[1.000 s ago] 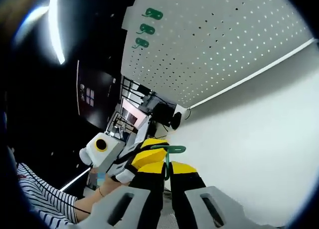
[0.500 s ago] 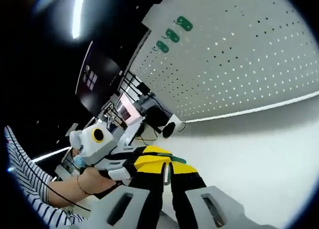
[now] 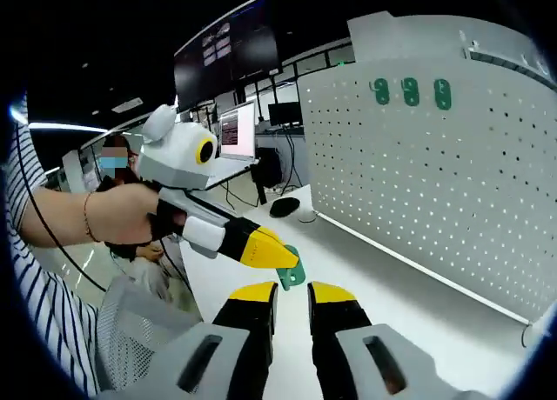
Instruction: Insert the hook assembly into the mounting plate slot until the hook locks in place.
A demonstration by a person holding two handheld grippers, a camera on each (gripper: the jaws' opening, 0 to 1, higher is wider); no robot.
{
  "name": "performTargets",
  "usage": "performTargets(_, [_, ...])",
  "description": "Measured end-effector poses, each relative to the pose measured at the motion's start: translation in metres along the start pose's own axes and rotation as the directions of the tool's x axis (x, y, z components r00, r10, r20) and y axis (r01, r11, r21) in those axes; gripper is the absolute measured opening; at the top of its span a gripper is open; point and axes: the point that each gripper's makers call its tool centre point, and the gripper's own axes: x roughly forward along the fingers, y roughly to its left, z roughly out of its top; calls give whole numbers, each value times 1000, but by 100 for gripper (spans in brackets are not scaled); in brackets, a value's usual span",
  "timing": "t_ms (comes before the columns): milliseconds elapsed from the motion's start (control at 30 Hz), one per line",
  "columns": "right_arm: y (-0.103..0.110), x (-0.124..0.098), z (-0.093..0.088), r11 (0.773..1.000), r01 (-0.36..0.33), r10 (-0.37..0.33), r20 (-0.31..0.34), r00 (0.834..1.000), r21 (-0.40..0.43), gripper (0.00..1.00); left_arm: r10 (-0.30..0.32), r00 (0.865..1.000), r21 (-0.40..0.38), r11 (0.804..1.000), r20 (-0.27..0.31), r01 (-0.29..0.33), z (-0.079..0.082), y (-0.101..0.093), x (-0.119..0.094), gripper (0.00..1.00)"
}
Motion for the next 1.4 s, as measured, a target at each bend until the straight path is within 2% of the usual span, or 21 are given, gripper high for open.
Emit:
performTargets(100, [0, 3, 0, 1000, 0, 0, -6, 1000, -14, 12, -39, 999, -68, 997, -7, 39, 0, -5, 0, 1])
performTargets(467, [-2, 6, -3, 998, 5, -7, -32, 999, -69, 7, -80, 996, -82, 994, -33, 77, -7, -22, 5, 2])
performTargets(667, [-3, 6, -6, 997, 8, -12, -41, 999, -83, 4, -88, 996, -97, 992, -35, 84, -9, -24, 6, 2])
performTargets(1067, [-5, 4, -8, 998, 26, -28, -53, 998, -49, 2, -91, 996, -134, 987, -20, 88, -11, -24, 7, 2])
performTargets(1133, [-4, 3, -12, 999, 20, -23, -74, 997, -37, 1, -89, 996, -134, 987, -21, 85, -11, -24, 8, 2])
performTargets(1400, [-3, 2, -15, 1000, 20, -19, -80, 997, 6, 0, -106, 994, -124, 987, -26, 102, -16, -29, 8, 3])
